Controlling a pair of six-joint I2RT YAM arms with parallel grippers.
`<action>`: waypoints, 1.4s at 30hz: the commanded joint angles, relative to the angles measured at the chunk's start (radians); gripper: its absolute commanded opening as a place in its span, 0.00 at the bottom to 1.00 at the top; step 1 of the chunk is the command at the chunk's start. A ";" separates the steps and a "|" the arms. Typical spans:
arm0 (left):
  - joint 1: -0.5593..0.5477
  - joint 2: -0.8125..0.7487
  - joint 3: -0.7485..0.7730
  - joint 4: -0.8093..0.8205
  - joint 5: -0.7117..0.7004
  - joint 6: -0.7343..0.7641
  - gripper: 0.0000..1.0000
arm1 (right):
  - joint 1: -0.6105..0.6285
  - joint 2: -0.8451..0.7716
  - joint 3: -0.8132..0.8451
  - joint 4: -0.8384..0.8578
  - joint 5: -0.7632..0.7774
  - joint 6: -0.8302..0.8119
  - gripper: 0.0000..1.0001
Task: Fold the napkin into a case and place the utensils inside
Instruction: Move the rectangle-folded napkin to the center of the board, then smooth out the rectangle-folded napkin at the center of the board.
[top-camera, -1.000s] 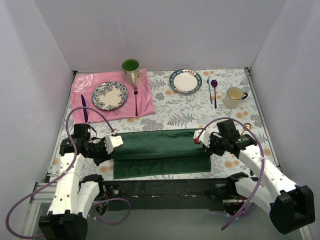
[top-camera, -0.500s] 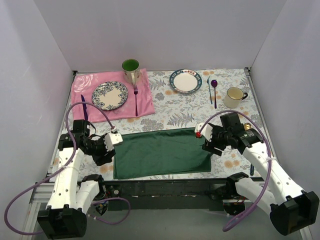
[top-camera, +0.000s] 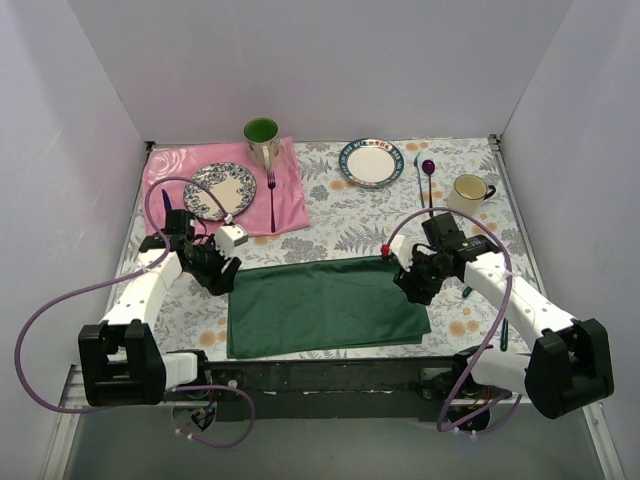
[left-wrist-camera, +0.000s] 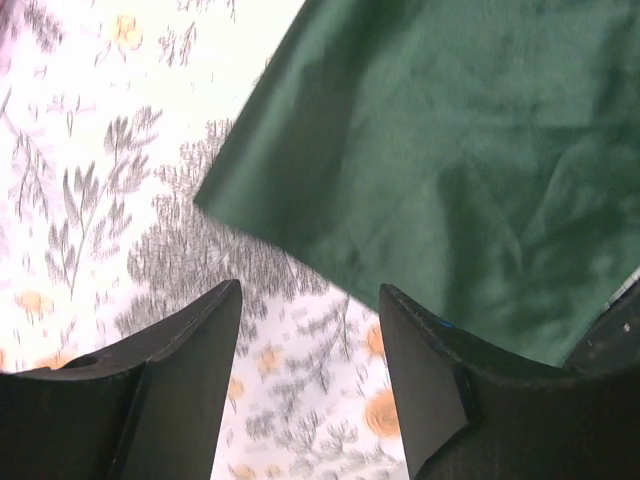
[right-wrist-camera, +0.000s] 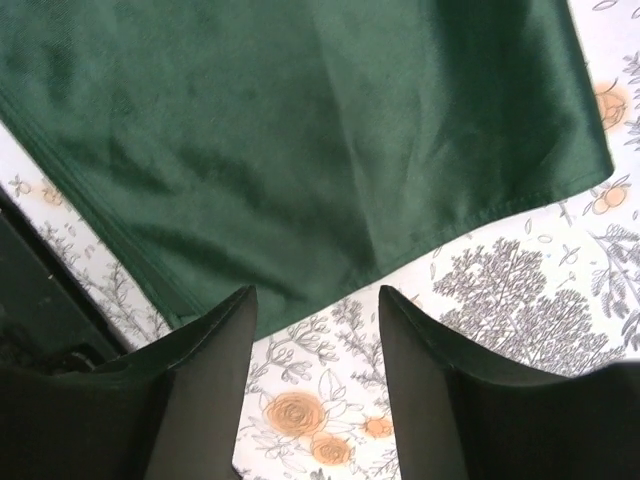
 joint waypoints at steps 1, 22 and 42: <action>-0.080 0.064 0.007 0.150 -0.033 -0.066 0.53 | -0.003 0.092 0.053 0.076 -0.004 0.036 0.55; -0.211 0.365 0.009 0.402 -0.234 -0.247 0.19 | -0.020 0.609 0.252 0.385 0.266 0.067 0.29; -0.370 -0.227 -0.138 -0.012 -0.070 0.006 0.44 | -0.170 0.310 0.182 -0.016 0.156 0.200 0.45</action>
